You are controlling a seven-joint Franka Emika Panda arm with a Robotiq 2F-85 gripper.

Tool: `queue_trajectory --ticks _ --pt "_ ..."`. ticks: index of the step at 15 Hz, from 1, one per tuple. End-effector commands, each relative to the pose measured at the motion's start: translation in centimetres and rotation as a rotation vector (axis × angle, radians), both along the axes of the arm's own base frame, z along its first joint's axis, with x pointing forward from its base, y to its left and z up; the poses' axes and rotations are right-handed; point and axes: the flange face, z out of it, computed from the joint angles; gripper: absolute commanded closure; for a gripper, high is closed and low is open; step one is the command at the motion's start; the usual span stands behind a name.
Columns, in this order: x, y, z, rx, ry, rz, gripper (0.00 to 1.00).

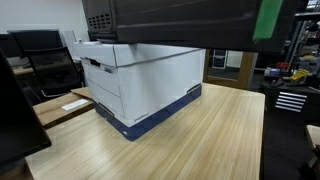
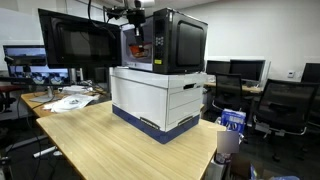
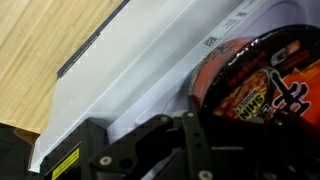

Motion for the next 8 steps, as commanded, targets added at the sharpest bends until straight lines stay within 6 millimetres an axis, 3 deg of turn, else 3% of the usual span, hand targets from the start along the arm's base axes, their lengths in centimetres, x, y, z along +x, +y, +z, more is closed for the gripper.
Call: queue_trajectory --ticks 1,2,3,4,8 --pt "0.09 0.38 -0.26 0.008 -0.055 0.004 0.98" --pt "0.1 0.43 -0.32 0.005 -0.064 0.001 0.98" --pt "0.14 0.48 -0.38 0.002 -0.072 0.0 0.9" --pt "0.11 0.47 -0.47 0.0 -0.081 -0.002 0.72" --pt "-0.01 0.35 -0.37 -0.007 -0.108 -0.01 0.47"
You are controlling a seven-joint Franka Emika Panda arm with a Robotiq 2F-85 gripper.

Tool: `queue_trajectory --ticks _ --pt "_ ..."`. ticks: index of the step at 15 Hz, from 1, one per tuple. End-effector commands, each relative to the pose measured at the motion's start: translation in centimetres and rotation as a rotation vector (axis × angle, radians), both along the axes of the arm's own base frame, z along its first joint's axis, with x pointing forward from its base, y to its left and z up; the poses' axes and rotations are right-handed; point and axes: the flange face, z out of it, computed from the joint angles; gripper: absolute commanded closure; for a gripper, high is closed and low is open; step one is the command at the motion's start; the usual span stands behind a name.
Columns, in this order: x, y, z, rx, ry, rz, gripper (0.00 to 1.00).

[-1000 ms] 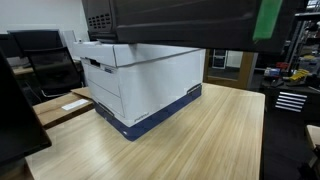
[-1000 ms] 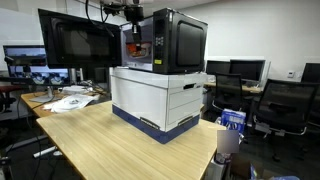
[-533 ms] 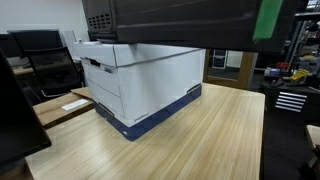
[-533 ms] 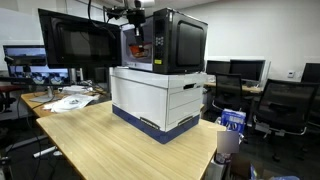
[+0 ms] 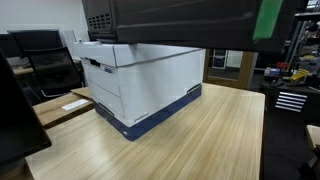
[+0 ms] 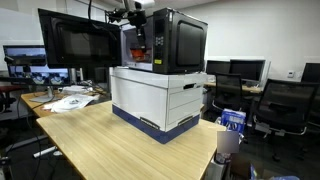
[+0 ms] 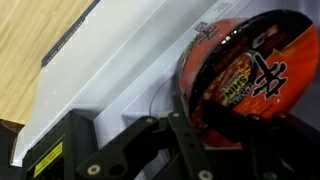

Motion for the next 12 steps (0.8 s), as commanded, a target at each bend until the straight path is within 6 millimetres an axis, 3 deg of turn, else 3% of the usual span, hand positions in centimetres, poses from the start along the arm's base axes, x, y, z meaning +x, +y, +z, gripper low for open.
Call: queue_trajectory --ticks 1,7,10,12 --pt "-0.7 0.1 -0.3 0.014 -0.035 0.007 0.39" --pt "-1.9 -0.1 -0.5 0.013 -0.037 0.006 0.02" --pt "-3.3 -0.3 -0.1 0.013 -0.051 0.011 0.0" --pt "-4.8 -0.6 1.4 0.016 -0.09 0.014 0.0"
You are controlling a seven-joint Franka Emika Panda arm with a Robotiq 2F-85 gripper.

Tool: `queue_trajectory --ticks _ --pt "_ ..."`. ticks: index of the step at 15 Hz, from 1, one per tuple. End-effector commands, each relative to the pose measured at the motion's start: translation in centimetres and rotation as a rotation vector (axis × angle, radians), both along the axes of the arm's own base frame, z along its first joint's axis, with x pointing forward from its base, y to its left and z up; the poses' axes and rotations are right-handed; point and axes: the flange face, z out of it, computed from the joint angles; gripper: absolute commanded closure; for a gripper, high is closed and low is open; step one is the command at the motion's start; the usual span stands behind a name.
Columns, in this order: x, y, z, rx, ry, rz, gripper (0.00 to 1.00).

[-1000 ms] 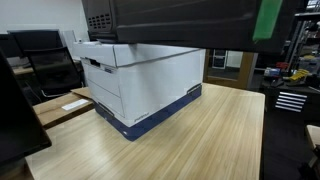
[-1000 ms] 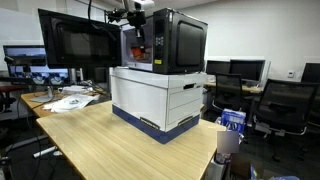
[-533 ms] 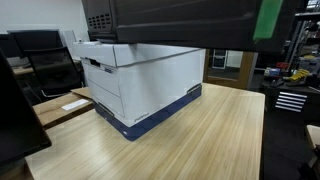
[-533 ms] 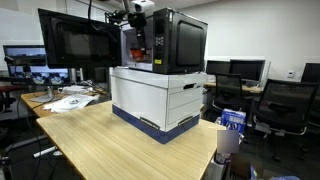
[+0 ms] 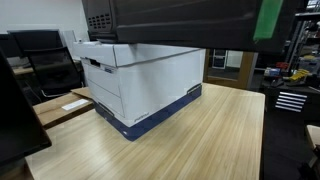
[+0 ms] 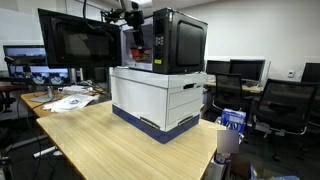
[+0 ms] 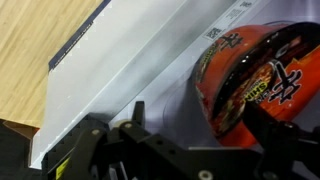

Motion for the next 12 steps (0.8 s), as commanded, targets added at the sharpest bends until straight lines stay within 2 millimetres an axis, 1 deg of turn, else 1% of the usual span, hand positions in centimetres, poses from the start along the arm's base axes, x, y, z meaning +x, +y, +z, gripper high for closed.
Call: queue_trajectory --ticks 1,3,5,9,12 --pt "-3.4 -0.2 2.8 0.016 -0.097 0.019 0.0" --pt "-4.9 -0.2 3.8 0.01 -0.101 0.044 0.0" --pt "-5.8 -0.1 3.7 0.001 -0.034 0.092 0.0" --pt "-6.9 0.0 1.2 -0.019 0.108 0.208 0.0" --pt "-7.7 0.6 -0.7 -0.065 0.195 0.366 0.0"
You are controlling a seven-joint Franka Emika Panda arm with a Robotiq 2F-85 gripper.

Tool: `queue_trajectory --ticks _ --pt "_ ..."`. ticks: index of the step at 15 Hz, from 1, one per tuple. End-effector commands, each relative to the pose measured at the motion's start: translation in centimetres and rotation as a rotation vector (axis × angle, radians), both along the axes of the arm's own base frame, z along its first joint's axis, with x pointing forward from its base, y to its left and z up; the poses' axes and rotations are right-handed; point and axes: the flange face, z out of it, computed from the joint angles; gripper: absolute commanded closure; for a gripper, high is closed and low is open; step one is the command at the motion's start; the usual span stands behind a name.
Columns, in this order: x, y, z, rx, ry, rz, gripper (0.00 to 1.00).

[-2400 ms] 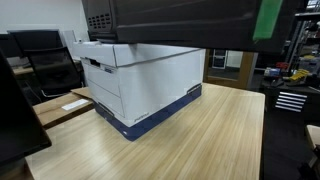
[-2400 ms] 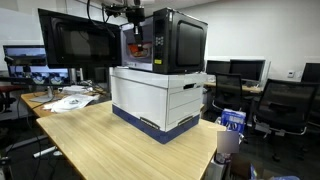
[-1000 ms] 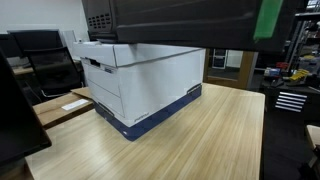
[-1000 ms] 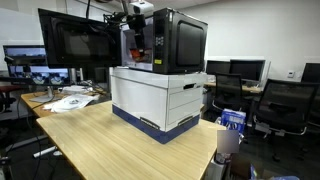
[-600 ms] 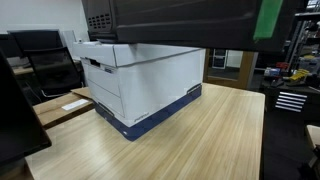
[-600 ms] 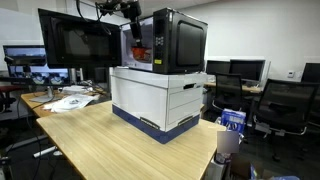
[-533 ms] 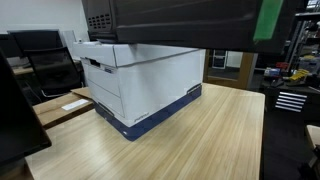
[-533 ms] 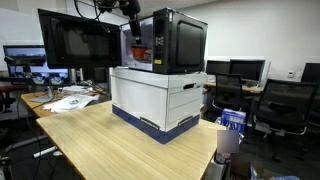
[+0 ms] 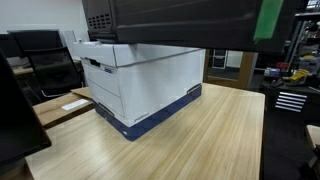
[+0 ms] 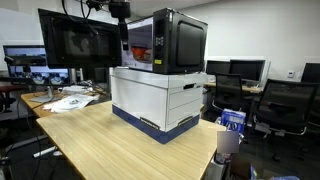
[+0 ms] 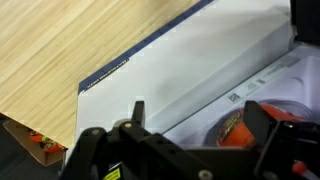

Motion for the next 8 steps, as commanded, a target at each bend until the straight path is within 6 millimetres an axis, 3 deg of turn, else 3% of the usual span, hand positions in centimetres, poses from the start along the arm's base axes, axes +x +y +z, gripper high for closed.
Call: queue_trajectory --ticks 1,5,8 --pt "-1.7 0.5 -2.1 -0.057 0.082 0.175 0.0" --pt "-4.1 1.7 -5.0 -0.149 0.171 0.357 0.0" --pt "-7.4 3.0 -6.8 -0.266 0.207 0.479 0.0"
